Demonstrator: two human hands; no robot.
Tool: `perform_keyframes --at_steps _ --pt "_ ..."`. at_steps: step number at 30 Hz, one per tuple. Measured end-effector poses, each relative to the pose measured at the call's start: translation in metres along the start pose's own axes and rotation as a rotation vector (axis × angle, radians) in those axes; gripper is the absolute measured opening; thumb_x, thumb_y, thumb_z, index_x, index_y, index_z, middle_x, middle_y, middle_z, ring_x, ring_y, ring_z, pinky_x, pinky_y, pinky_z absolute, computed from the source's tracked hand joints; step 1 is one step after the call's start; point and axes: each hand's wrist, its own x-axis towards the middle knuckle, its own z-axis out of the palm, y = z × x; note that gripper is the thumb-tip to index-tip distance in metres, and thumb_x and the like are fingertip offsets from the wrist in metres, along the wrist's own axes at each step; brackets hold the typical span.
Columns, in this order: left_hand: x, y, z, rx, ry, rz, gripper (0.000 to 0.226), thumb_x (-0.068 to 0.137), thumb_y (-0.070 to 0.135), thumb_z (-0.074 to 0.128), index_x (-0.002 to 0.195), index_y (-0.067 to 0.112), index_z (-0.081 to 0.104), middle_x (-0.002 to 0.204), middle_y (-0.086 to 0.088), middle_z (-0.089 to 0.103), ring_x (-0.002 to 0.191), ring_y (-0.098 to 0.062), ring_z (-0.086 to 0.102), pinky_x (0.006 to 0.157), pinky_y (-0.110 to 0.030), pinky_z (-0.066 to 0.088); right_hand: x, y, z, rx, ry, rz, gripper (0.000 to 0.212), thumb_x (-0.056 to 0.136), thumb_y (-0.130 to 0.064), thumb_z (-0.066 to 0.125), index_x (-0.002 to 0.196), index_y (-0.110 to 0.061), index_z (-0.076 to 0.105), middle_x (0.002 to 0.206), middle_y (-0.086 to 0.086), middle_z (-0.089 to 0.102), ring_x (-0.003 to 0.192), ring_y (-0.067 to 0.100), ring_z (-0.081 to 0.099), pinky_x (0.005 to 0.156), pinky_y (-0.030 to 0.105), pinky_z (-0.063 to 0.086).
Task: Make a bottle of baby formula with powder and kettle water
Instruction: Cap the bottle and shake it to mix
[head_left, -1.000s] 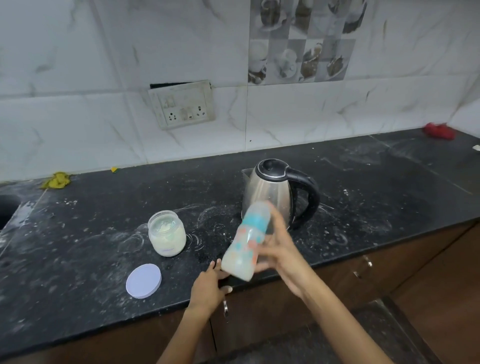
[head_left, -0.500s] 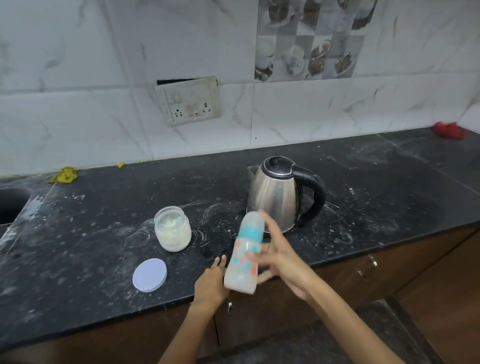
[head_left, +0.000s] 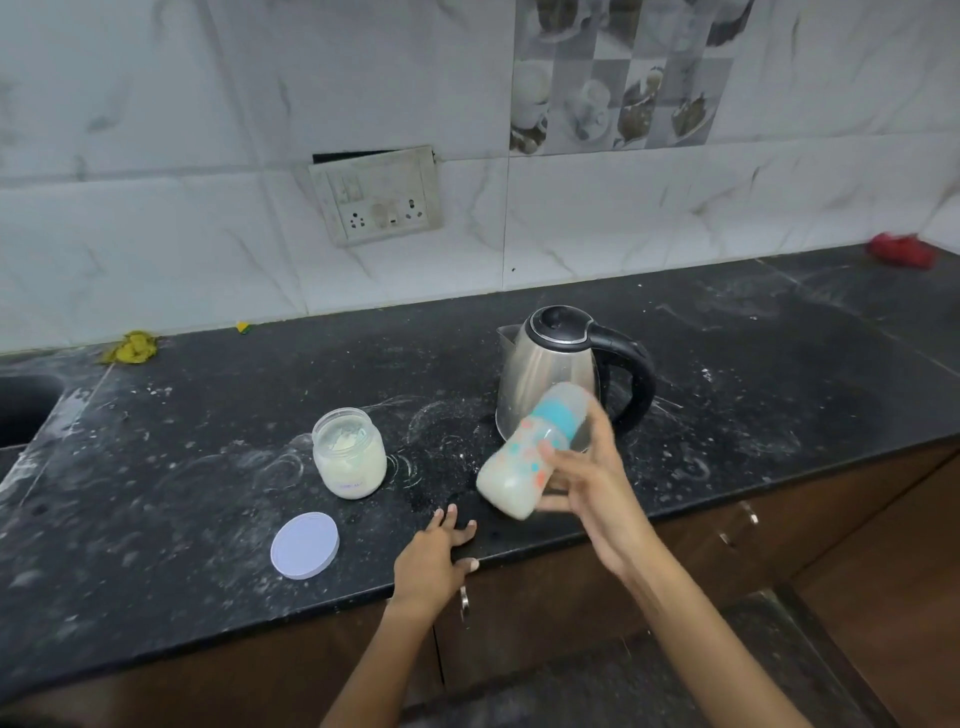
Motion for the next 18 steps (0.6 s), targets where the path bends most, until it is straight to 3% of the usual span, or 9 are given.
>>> perform_keyframes --at_steps 2,6,7,11,12,14,16,18 --pt "0.000 0.000 0.000 -0.004 -0.007 -0.007 0.058 0.092 0.034 0.060 0.144 0.039 0.036 0.161 0.009 0.014 0.147 -0.015 0.021 0.111 -0.035 0.036 0.002 0.005 0.005 0.028 0.041 0.020 0.077 0.089 -0.005 0.064 0.144 -0.044 0.027 0.113 0.005 0.071 0.095 0.033 0.073 0.069 0.048 0.061" --pt "0.000 0.002 0.000 -0.021 0.002 -0.087 0.066 0.095 0.035 0.053 0.151 0.022 0.021 0.157 0.000 0.028 0.135 -0.023 0.043 0.103 -0.036 0.043 -0.012 0.012 0.009 -0.251 -0.275 0.136 0.083 0.084 -0.004 0.070 0.137 -0.053 0.028 0.108 0.008 0.075 0.097 0.029 0.073 0.070 0.046 0.060" --pt "0.001 0.002 0.000 -0.019 0.010 -0.078 0.065 0.095 0.035 0.055 0.151 0.023 0.023 0.157 0.002 0.029 0.135 -0.022 0.043 0.102 -0.036 0.043 -0.011 0.011 0.008 -0.210 -0.254 0.109 0.081 0.085 -0.004 0.070 0.138 -0.051 0.030 0.109 0.008 0.074 0.097 0.030 0.072 0.070 0.046 0.060" --pt "0.000 0.000 0.002 -0.002 0.005 0.001 0.055 0.092 0.033 0.060 0.143 0.038 0.039 0.160 0.008 0.017 0.147 -0.013 0.022 0.111 -0.034 0.035 0.002 0.016 0.008 0.106 0.085 0.040 0.070 0.089 -0.009 0.065 0.142 -0.040 0.032 0.121 0.010 0.068 0.096 0.034 0.072 0.070 0.049 0.061" --pt "0.000 0.000 0.001 0.001 0.000 -0.011 0.057 0.092 0.034 0.060 0.144 0.037 0.037 0.160 0.007 0.017 0.146 -0.014 0.024 0.110 -0.034 0.036 0.002 0.018 0.010 0.077 0.080 0.059 0.071 0.089 -0.009 0.066 0.141 -0.041 0.031 0.121 0.011 0.068 0.095 0.033 0.073 0.070 0.049 0.061" --pt "0.000 0.002 0.000 0.009 0.008 -0.054 0.063 0.093 0.035 0.058 0.149 0.029 0.029 0.159 0.003 0.024 0.139 -0.020 0.039 0.104 -0.035 0.042 -0.005 0.022 0.011 -0.117 -0.104 0.135 0.077 0.086 -0.007 0.070 0.139 -0.047 0.030 0.114 0.011 0.072 0.094 0.031 0.073 0.069 0.047 0.061" --pt "0.002 0.002 0.000 0.015 -0.001 -0.063 0.060 0.095 0.035 0.054 0.149 0.026 0.029 0.160 0.002 0.021 0.136 -0.024 0.043 0.102 -0.037 0.044 -0.012 0.019 0.009 -0.233 -0.244 0.154 0.081 0.084 -0.006 0.072 0.138 -0.049 0.031 0.108 0.010 0.075 0.095 0.029 0.073 0.067 0.043 0.061" --pt "0.001 0.002 0.000 0.015 0.002 -0.032 0.055 0.094 0.032 0.057 0.145 0.030 0.037 0.160 0.006 0.016 0.142 -0.022 0.033 0.106 -0.036 0.040 -0.005 0.012 0.005 -0.147 -0.117 0.066 0.077 0.085 -0.005 0.069 0.140 -0.045 0.035 0.109 0.011 0.074 0.094 0.032 0.073 0.068 0.046 0.062"
